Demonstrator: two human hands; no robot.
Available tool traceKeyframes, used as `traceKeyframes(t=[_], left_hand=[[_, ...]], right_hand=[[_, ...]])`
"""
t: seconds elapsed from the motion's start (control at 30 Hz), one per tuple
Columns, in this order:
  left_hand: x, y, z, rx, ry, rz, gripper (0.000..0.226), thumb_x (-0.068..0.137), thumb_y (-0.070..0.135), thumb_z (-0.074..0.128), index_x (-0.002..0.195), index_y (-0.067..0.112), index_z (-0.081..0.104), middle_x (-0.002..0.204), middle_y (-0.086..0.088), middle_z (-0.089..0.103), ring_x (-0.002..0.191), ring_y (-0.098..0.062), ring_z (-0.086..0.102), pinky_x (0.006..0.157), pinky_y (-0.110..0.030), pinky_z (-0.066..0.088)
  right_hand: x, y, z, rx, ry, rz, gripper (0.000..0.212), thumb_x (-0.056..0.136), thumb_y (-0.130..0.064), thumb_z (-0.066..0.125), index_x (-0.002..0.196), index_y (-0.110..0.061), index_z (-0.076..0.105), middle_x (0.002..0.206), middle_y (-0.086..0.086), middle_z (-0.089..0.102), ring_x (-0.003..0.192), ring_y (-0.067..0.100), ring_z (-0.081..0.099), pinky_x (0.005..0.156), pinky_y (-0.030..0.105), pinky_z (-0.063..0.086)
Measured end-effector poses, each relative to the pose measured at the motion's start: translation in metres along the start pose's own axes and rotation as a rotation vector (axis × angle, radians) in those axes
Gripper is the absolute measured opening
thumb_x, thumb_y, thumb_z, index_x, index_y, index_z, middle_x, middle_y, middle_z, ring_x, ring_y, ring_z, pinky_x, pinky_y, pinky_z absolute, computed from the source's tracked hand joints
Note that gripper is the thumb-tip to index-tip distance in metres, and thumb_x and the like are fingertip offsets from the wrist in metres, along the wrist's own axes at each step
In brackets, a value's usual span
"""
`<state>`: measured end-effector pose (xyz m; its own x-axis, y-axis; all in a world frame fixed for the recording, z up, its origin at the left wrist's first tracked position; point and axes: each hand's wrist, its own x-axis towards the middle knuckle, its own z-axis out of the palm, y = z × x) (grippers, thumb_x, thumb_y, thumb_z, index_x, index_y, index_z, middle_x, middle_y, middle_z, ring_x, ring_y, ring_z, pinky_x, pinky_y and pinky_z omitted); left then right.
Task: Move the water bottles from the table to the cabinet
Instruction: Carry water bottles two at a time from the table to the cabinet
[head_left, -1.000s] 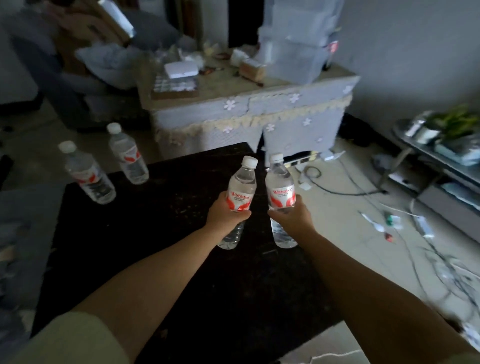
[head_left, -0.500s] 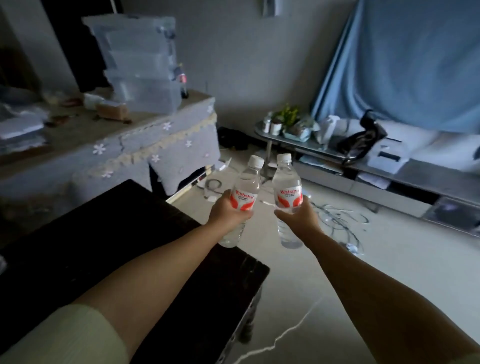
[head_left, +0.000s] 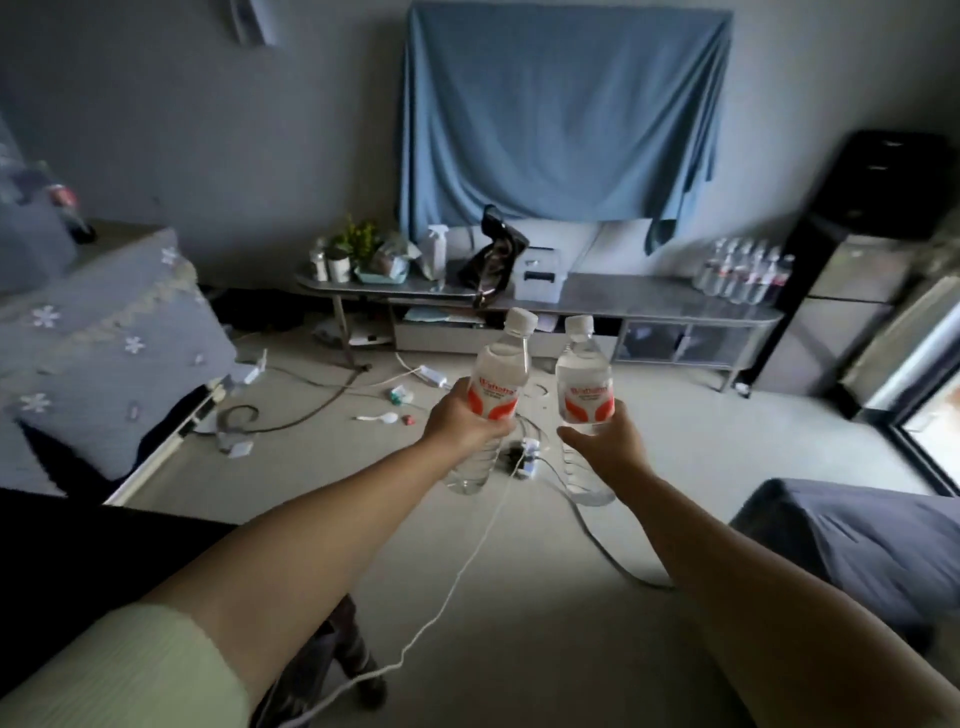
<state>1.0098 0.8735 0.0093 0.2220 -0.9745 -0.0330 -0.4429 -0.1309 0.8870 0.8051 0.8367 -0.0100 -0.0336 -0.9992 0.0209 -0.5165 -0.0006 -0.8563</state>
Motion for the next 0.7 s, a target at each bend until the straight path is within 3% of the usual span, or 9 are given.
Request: traceKeyframes(t=[0.37,0.5,0.7], left_hand=[[0.014,0.071,0.19,0.007,-0.338,0.096,0.057,0.062,0.039,0.082,0.112,0.025,0.058,0.105,0.003,0.069,0.097,-0.02,0.064,0.088,-0.036,0.051],[0.032,0.088,0.243,-0.003,-0.441,0.105,0.059,0.062,0.042,0.081,0.113,0.026,0.058,0.106,0.003,0.069,0.097,-0.02,0.064,0.089,-0.037,0.051],[0.08,0.105,0.295,-0.006,-0.525,0.11,0.057,0.061,0.041,0.082,0.11,0.028,0.057,0.103,0.006,0.067,0.094,-0.017,0.063,0.075,-0.027,0.044]], right_hand=[[-0.009,0.113,-0.162,-0.035,0.258,0.169,0.063,0.073,-0.026,0.083,0.124,-0.012,0.048,0.111,0.005,0.062,0.094,0.017,0.057,0.078,0.026,0.043],[0.005,0.143,-0.198,-0.047,0.331,0.207,0.06,0.072,-0.024,0.084,0.121,-0.009,0.052,0.108,0.009,0.065,0.097,0.023,0.062,0.083,0.033,0.05],[0.051,0.167,-0.223,-0.037,0.403,0.243,0.059,0.073,-0.027,0.084,0.119,-0.011,0.053,0.108,0.008,0.066,0.099,0.024,0.064,0.087,0.038,0.052]])
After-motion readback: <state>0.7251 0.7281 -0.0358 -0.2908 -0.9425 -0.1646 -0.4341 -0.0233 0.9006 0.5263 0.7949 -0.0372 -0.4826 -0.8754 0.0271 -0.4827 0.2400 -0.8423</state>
